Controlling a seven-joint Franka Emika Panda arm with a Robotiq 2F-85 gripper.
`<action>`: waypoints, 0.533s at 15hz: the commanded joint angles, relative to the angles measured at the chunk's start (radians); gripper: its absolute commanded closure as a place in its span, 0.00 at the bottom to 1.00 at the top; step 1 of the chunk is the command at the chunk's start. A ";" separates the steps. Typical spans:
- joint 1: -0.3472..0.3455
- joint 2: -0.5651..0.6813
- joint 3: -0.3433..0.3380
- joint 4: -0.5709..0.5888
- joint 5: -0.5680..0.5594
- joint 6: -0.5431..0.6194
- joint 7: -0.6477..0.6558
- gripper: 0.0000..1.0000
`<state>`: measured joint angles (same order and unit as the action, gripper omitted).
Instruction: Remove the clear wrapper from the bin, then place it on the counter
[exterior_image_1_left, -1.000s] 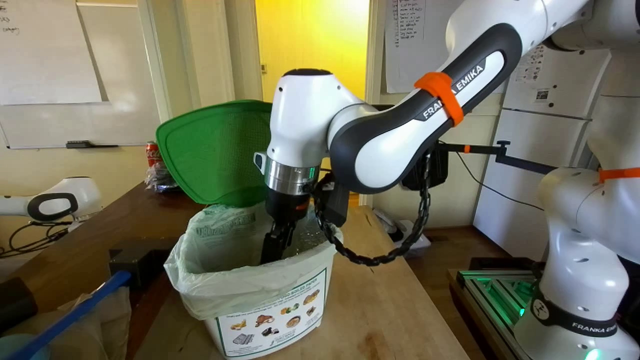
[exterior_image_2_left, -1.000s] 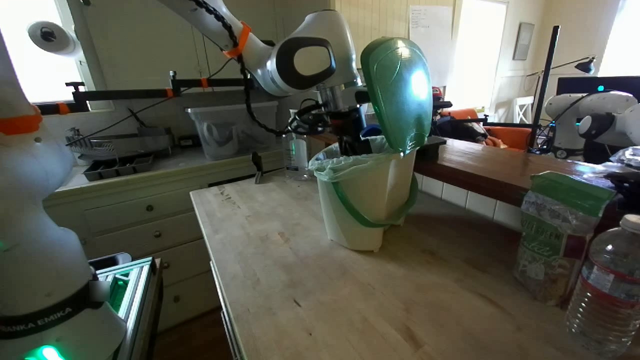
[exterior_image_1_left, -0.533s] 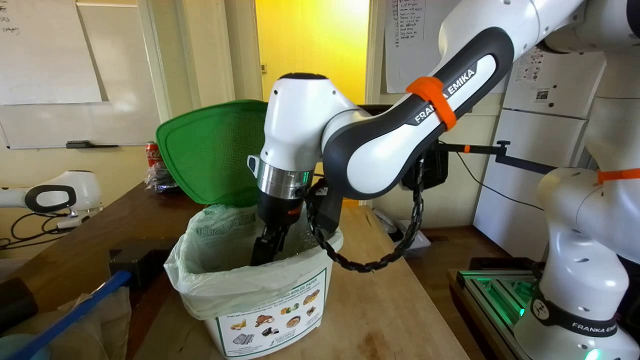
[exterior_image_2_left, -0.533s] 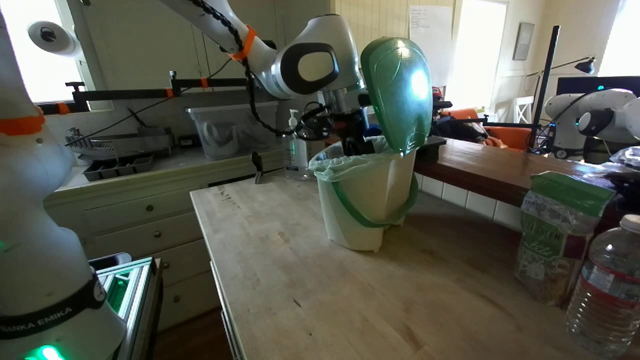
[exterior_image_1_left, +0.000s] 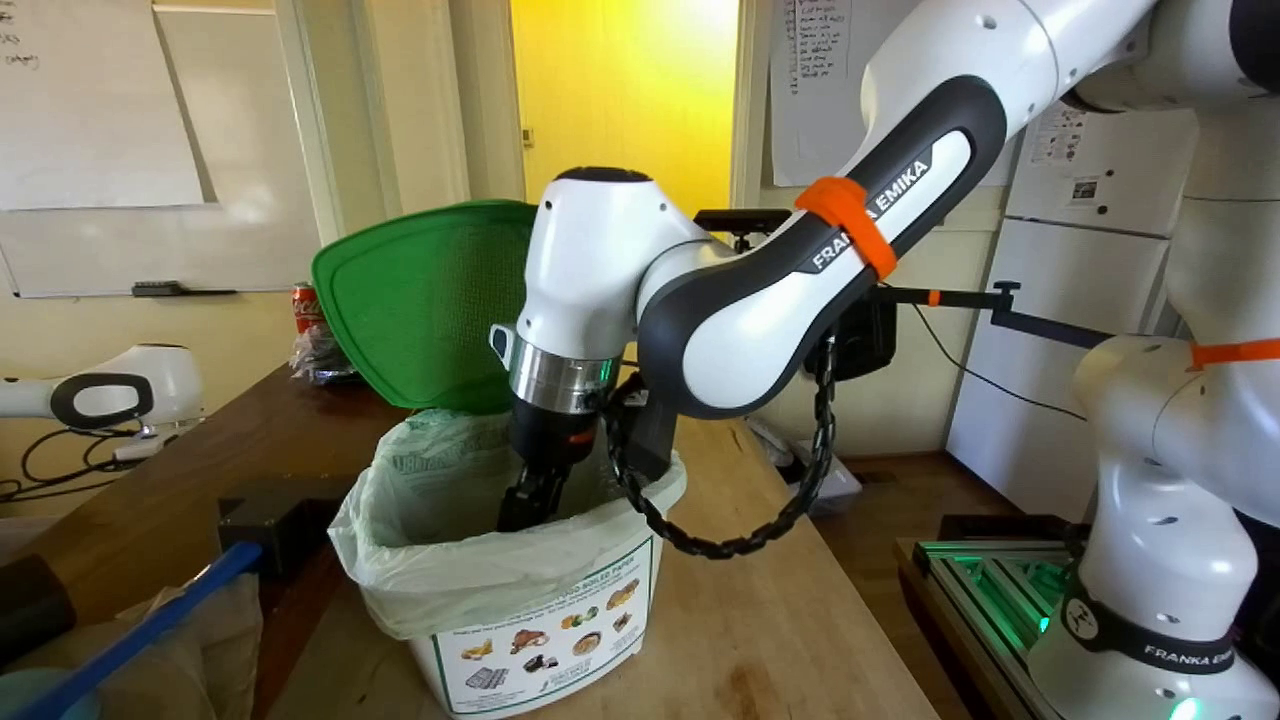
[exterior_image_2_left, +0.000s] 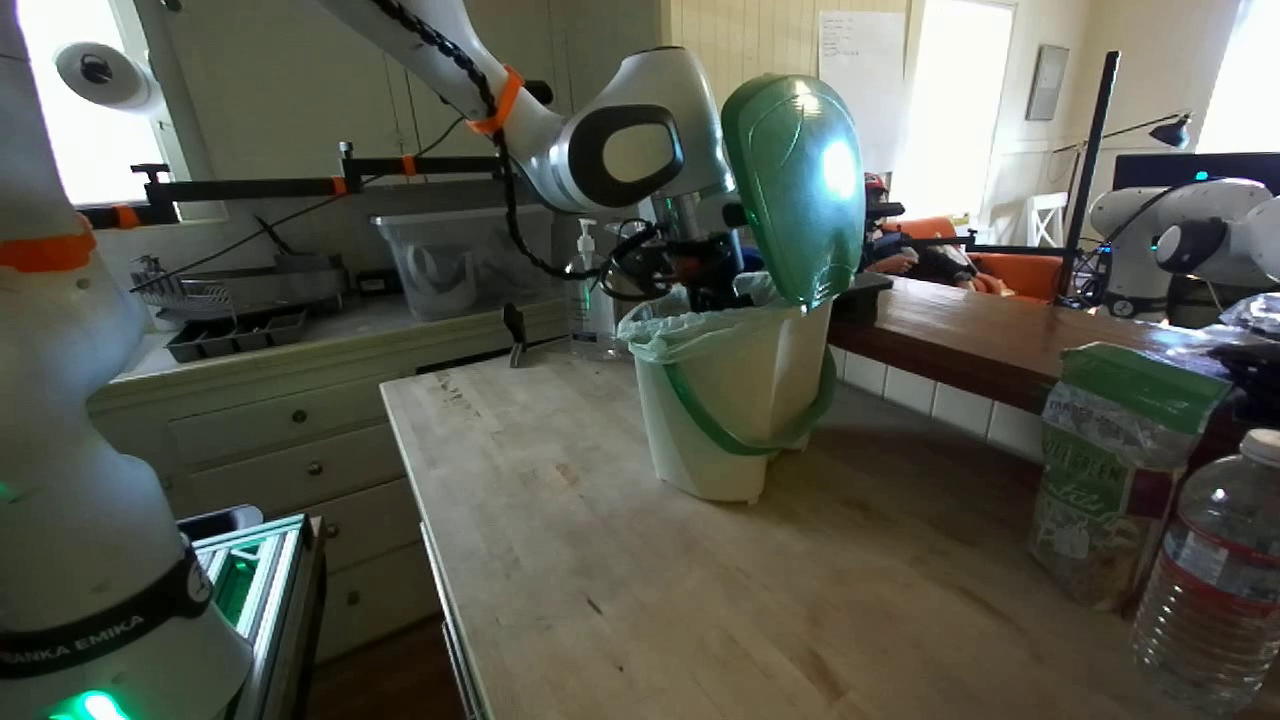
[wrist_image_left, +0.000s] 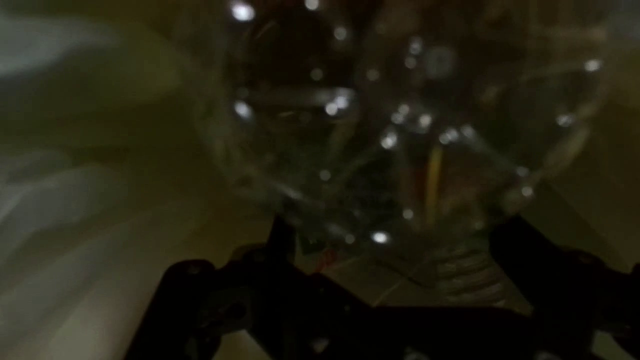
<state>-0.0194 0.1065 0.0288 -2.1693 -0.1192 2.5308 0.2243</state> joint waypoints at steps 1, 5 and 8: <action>0.010 0.033 -0.019 0.016 0.020 0.019 -0.026 0.00; 0.011 0.047 -0.026 0.019 0.017 0.019 -0.030 0.00; 0.012 0.056 -0.028 0.025 0.016 0.018 -0.028 0.00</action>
<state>-0.0194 0.1383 0.0141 -2.1601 -0.1192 2.5312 0.2125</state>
